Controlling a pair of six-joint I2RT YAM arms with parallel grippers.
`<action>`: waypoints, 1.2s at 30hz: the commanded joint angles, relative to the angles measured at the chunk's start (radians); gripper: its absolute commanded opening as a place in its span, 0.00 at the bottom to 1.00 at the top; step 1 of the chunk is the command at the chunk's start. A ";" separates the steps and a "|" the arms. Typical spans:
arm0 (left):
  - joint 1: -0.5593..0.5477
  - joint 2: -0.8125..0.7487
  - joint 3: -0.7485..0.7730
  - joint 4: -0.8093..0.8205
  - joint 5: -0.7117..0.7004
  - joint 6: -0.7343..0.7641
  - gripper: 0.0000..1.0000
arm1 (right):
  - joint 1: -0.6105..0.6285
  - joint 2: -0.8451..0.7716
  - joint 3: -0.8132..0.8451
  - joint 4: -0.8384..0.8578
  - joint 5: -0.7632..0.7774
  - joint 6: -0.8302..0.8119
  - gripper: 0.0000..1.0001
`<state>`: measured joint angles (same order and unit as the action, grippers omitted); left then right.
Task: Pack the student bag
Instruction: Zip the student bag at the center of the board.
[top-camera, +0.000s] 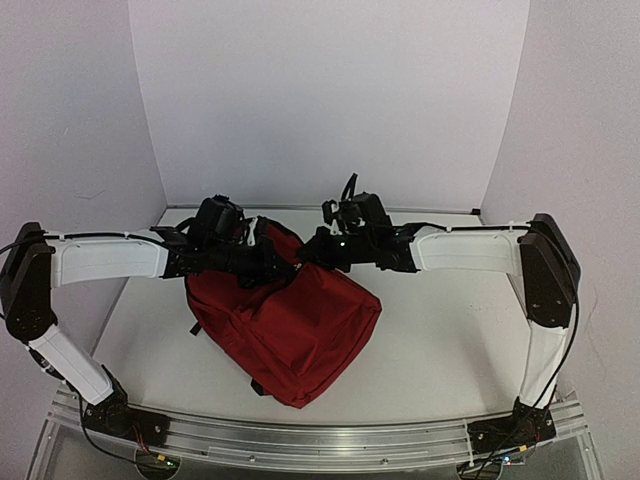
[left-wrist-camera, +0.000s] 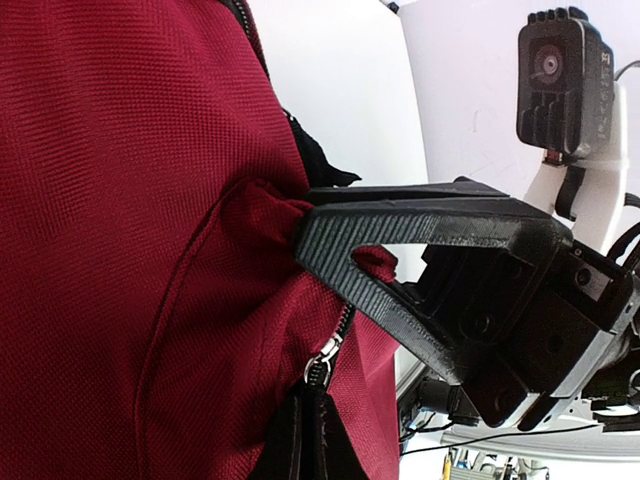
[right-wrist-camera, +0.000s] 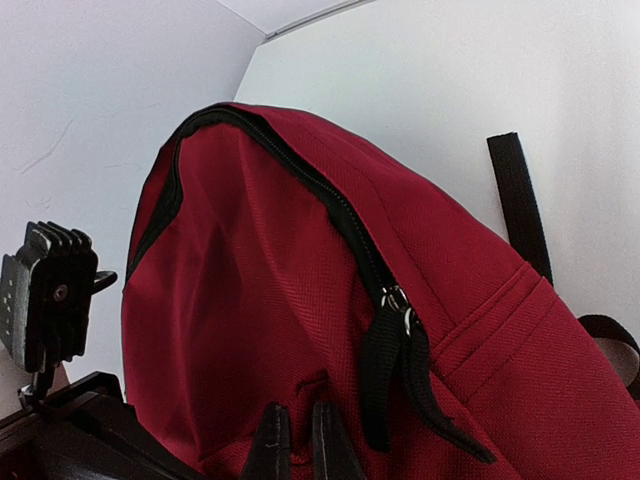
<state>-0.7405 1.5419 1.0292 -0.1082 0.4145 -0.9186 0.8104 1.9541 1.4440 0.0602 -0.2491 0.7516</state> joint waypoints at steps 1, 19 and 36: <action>-0.062 -0.074 -0.038 -0.334 0.204 -0.014 0.00 | -0.183 -0.013 0.056 0.141 0.477 -0.056 0.00; 0.029 0.136 0.324 -0.058 0.317 0.022 0.00 | -0.182 -0.497 -0.392 -0.018 -0.073 -0.335 0.97; 0.029 0.046 0.190 -0.212 0.328 0.021 0.00 | 0.025 -0.259 -0.248 0.003 -0.059 -0.588 0.89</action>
<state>-0.7055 1.6461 1.2296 -0.2808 0.7277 -0.8913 0.8018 1.6506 1.1194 0.0368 -0.3491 0.2576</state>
